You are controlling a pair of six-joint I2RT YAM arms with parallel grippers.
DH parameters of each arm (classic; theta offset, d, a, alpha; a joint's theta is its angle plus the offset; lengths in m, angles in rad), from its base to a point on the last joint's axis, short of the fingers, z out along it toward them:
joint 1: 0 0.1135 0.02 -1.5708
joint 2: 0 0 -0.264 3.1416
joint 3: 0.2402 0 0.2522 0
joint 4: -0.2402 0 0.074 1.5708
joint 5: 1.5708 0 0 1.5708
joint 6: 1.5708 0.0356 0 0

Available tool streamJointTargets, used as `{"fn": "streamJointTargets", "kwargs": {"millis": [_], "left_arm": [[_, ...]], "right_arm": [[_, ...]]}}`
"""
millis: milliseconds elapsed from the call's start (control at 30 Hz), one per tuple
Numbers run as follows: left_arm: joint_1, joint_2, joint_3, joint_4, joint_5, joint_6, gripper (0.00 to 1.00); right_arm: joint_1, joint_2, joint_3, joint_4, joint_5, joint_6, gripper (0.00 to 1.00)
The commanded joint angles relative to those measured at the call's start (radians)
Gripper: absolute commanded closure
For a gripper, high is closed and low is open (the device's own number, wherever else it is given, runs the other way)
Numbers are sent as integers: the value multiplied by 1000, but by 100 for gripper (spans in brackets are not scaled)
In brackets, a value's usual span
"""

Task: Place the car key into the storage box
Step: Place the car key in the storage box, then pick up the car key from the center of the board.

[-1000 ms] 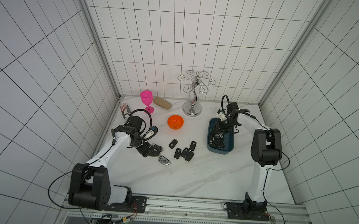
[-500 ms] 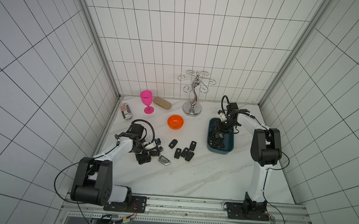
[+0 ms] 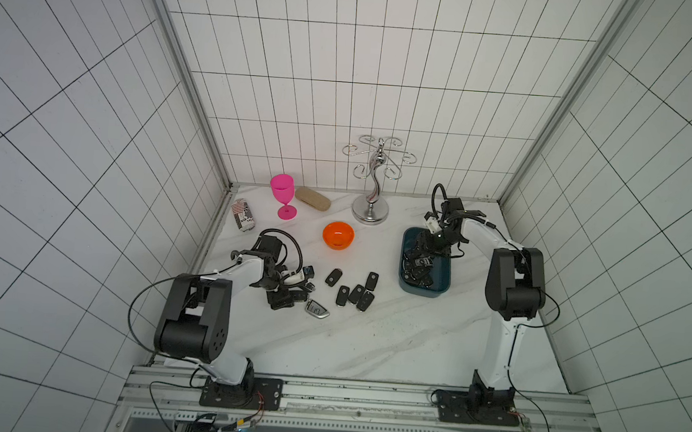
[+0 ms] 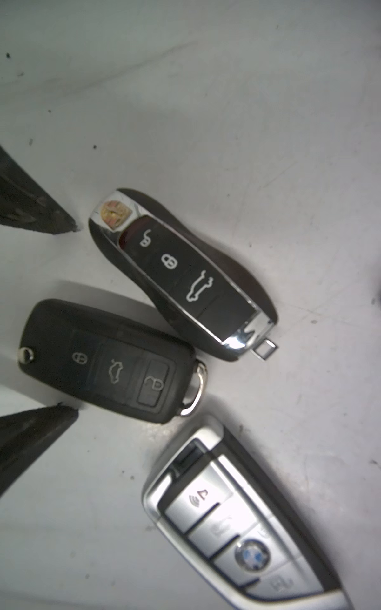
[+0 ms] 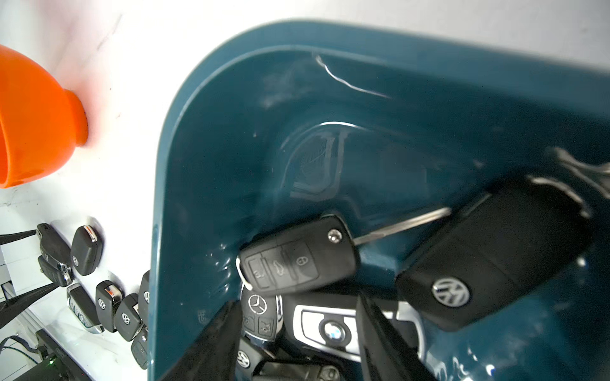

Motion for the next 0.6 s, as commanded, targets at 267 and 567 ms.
{"fn": "streamJointTargets", "kwargs": {"millis": [267,567], "left_arm": [[-30,-27,-22,-87,13,41,39],[-52,-62,-50,-87,-17,10,52]], "right_arm": [[-20,-48,16,-16,-15,0,42],[-23,-68,4,-5,-21,1,43]]}}
